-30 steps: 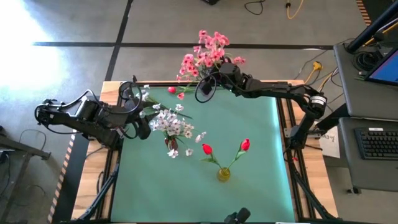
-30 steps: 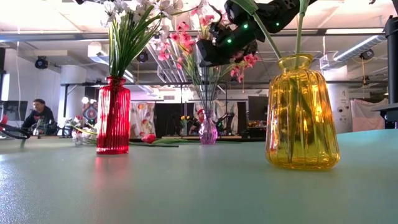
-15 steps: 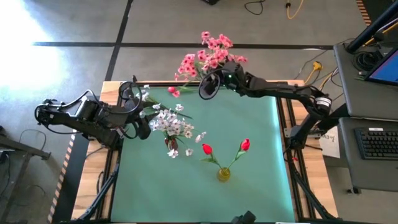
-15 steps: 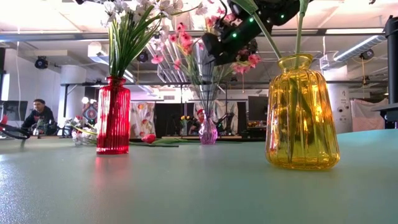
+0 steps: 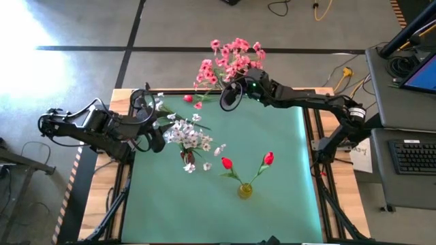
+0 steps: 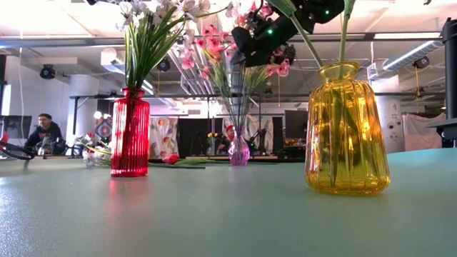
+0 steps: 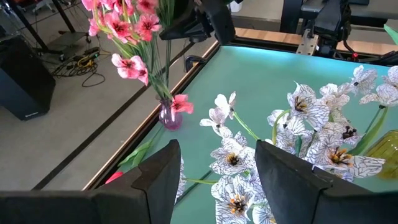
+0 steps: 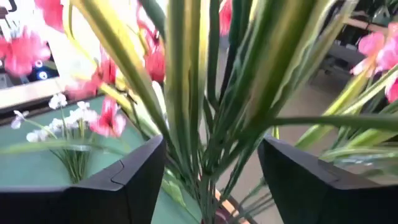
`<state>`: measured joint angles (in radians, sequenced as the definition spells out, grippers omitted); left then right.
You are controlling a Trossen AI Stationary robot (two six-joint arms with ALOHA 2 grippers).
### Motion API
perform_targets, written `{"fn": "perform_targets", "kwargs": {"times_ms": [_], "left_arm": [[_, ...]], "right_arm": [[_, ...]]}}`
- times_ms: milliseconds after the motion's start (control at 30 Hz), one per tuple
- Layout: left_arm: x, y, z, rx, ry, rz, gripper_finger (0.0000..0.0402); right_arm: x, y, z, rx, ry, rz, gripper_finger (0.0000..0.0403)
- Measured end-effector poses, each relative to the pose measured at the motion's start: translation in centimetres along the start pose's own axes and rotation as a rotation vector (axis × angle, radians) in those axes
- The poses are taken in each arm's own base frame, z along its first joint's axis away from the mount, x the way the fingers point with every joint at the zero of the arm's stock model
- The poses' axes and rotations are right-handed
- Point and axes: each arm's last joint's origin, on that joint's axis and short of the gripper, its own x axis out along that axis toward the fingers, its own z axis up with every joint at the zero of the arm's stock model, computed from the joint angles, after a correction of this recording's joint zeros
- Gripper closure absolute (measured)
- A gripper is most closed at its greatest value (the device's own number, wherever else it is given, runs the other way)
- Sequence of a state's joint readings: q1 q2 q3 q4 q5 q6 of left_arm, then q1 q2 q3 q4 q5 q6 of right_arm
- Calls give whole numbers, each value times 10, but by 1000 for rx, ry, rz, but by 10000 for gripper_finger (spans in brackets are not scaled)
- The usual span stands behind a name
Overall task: Sort flowers into vase by color
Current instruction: Put the pink flower into the purple flower vase
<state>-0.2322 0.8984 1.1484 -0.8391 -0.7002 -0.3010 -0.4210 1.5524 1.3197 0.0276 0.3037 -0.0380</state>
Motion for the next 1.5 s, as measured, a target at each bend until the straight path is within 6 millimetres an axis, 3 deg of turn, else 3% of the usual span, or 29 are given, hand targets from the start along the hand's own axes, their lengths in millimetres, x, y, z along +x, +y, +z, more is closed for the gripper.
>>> {"fn": "perform_targets", "kwargs": {"times_ms": [167, 500, 700, 1500], "left_arm": [[0, 0, 0, 0, 0, 0, 208], [0, 0, 0, 0, 0, 0, 208], [0, 0, 0, 0, 0, 0, 208], [0, 0, 0, 0, 0, 0, 208]], "right_arm": [[0, 0, 1, 4, -14, -2, 195], [0, 0, 2, -5, -17, -1, 323], [5, 1, 0, -22, -35, -4, 371], [41, 6, -37, -85, 79, -18, 385]]}}
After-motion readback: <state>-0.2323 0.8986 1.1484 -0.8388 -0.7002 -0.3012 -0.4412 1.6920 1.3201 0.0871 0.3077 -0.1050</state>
